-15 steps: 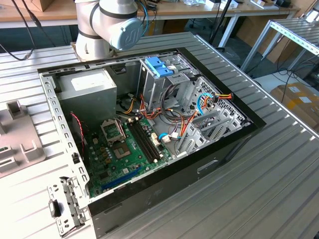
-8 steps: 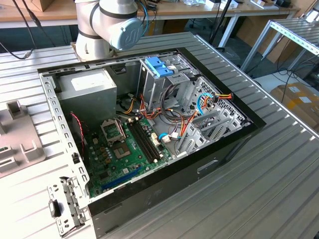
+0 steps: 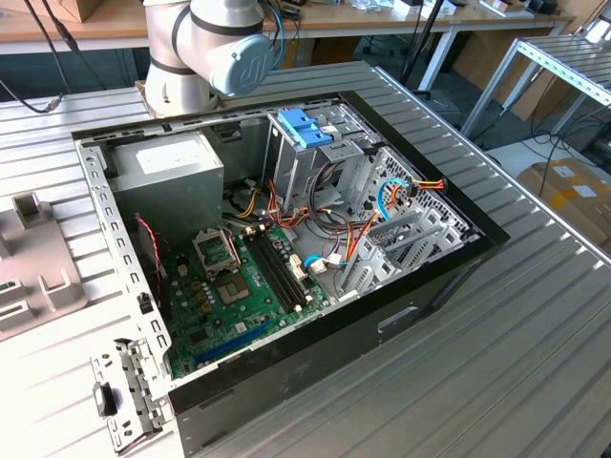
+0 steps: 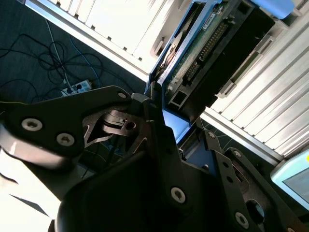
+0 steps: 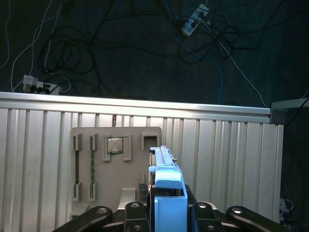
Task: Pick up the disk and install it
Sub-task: 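Pick up the disk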
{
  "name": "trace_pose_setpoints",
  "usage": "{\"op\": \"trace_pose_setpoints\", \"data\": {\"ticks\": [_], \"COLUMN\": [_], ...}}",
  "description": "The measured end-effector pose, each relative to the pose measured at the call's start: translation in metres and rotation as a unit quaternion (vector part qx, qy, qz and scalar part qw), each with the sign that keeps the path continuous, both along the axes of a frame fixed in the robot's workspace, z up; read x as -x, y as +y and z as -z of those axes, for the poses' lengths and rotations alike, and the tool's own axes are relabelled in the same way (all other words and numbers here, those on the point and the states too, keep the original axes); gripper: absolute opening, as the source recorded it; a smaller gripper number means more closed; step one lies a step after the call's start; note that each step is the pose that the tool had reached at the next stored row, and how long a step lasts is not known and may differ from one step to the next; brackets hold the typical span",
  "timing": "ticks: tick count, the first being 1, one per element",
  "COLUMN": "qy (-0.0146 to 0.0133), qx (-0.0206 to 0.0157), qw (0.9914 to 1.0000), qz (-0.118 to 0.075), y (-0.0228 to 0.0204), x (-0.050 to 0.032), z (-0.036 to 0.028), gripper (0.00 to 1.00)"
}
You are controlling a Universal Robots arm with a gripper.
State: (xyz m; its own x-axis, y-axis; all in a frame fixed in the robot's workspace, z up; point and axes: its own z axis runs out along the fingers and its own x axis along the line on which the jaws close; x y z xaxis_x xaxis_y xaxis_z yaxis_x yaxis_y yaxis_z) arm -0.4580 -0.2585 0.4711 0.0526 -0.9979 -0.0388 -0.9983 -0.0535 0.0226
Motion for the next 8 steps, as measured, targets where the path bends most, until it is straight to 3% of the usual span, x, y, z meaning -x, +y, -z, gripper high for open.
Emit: {"op": "trace_pose_setpoints", "data": {"ticks": [8], "qy": [0.0000], "qx": [0.0000], "qw": [1.00000], "qz": [0.000], "y": [-0.0028], "x": [-0.0029], "z": [0.0000], "gripper": [0.37]}}
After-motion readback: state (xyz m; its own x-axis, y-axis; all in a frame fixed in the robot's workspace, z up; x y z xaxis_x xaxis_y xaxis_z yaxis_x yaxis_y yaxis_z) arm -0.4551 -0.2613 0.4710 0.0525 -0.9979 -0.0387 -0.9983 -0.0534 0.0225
